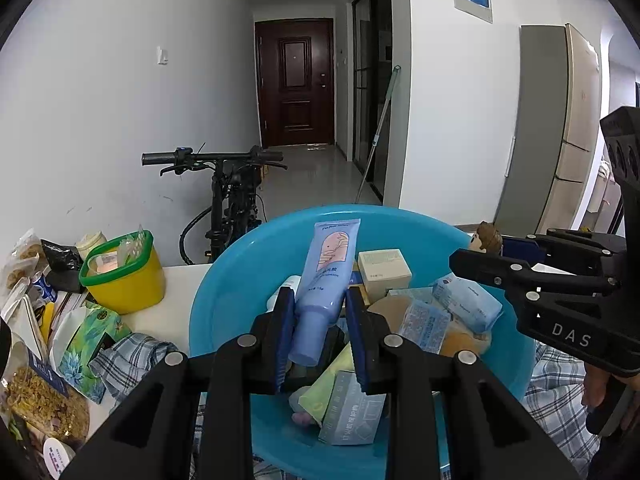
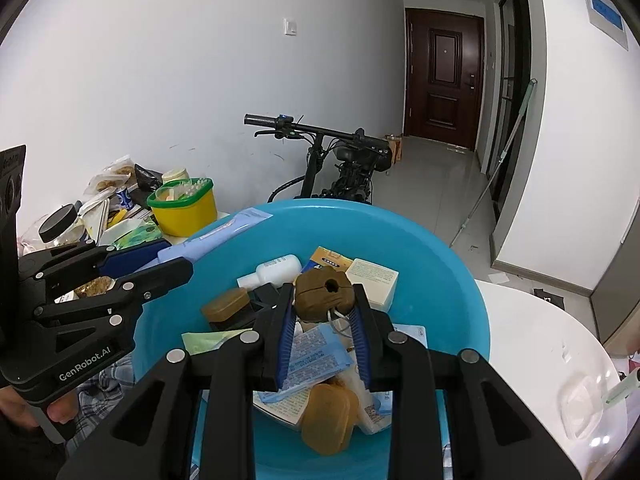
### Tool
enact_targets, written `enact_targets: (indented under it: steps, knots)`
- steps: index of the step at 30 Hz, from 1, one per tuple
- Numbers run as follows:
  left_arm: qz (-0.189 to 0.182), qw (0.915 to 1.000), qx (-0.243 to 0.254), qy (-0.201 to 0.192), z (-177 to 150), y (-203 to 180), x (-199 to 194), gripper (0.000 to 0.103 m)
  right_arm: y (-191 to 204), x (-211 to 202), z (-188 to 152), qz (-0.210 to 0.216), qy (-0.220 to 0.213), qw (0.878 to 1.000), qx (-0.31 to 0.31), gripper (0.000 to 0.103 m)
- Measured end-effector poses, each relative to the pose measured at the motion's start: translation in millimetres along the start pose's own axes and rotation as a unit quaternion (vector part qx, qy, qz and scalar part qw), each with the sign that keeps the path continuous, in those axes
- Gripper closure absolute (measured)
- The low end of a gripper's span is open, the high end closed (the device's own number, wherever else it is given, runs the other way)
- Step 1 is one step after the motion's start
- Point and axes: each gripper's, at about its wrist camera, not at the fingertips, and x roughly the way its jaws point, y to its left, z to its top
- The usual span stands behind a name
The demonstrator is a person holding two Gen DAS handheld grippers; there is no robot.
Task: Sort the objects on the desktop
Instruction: 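Lower the figurine into the basin and open the right tool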
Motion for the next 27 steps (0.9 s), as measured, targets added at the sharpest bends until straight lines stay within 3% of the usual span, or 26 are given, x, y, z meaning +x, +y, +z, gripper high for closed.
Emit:
enact_targets:
  steps: [22, 23, 24, 25, 26, 27]
  knots:
    - [0.003, 1.0, -0.006, 0.003, -1.3, 0.5, 1.7, 0.074, 0.8, -0.5, -0.9, 0.005, -0.001, 1.0, 0.001, 0.078]
    - [0.005, 1.0, -0.007, 0.005, -1.1, 1.0, 2.4, 0.071, 1.1, -0.6, -1.0, 0.006, 0.0, 1.0, 0.0, 0.078]
    - [0.008, 0.9999, -0.008, 0.009, -0.9, 1.6, 3.8, 0.048, 1.5, -1.2, -0.7, 0.005, -0.001, 1.0, 0.0, 0.078]
    - [0.015, 0.9998, -0.011, 0.012, -0.6, 2.1, 5.1, 0.011, 1.2, -1.7, -0.8, 0.005, -0.001, 1.0, -0.001, 0.078]
    - [0.028, 0.9995, -0.015, 0.007, -0.3, 3.4, 4.9, 0.0, 1.1, -2.4, -0.1, 0.005, -0.002, 1.0, -0.001, 0.078]
    - [0.036, 0.9991, -0.02, -0.009, -0.4, 5.4, 1.9, 0.0, 1.0, -3.3, 0.0, 0.004, -0.003, 1.0, -0.001, 0.078]
